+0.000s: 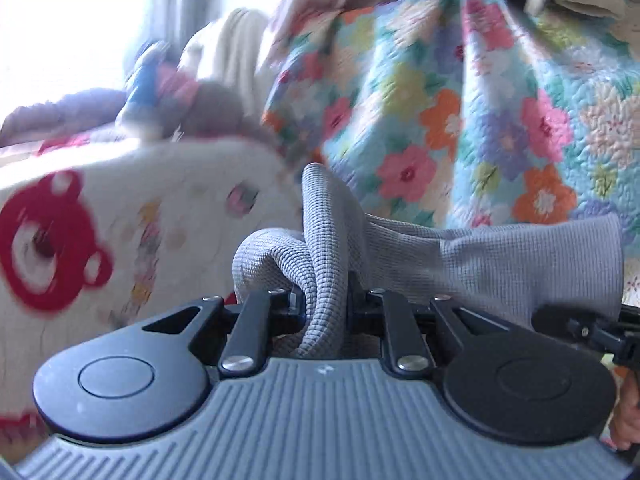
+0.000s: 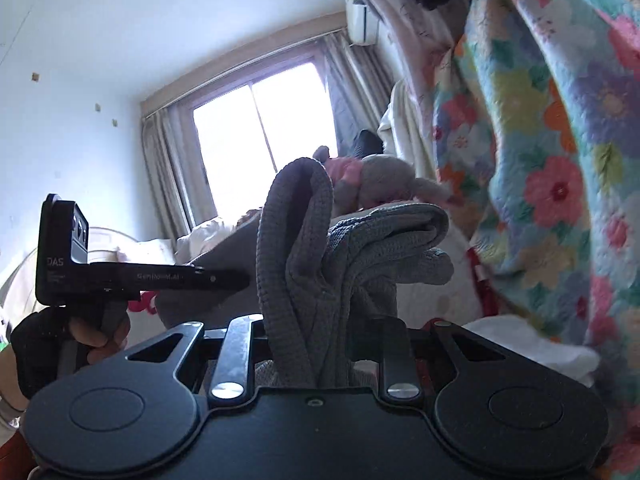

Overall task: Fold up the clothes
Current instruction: 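Lift the folded shirt with both grippers and carry it toward the clothes stack, then lower the shirt onto the clothes stack and open both grippers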

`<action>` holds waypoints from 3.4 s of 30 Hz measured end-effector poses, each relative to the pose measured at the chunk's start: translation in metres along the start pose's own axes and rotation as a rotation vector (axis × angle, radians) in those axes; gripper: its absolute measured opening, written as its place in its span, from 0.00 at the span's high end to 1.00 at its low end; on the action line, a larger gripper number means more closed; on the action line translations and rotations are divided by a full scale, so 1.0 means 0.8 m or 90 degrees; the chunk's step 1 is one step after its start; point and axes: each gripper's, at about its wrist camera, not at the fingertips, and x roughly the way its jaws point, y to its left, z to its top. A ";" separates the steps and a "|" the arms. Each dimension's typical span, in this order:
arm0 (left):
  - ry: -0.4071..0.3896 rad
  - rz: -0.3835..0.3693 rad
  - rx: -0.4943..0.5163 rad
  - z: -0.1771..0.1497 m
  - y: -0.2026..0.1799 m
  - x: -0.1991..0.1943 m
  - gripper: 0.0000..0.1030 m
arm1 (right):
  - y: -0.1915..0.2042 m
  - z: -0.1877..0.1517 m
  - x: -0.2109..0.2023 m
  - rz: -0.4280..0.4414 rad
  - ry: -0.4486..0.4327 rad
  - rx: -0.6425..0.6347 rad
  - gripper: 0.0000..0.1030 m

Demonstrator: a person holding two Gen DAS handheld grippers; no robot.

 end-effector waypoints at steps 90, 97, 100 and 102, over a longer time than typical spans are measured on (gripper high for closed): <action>0.094 0.078 0.023 -0.148 -0.012 0.478 0.53 | -0.266 -0.110 0.109 -0.257 -0.001 0.120 0.57; 0.081 0.024 0.031 -0.150 -0.008 0.464 0.53 | -0.246 -0.018 0.132 -0.182 0.022 0.065 0.41; 0.079 0.018 0.026 -0.150 -0.008 0.463 0.53 | -0.258 -0.001 0.184 -0.145 0.136 0.033 0.35; 0.052 0.043 0.038 -0.152 -0.009 0.458 0.52 | -0.272 -0.016 0.214 -0.170 0.221 0.027 0.35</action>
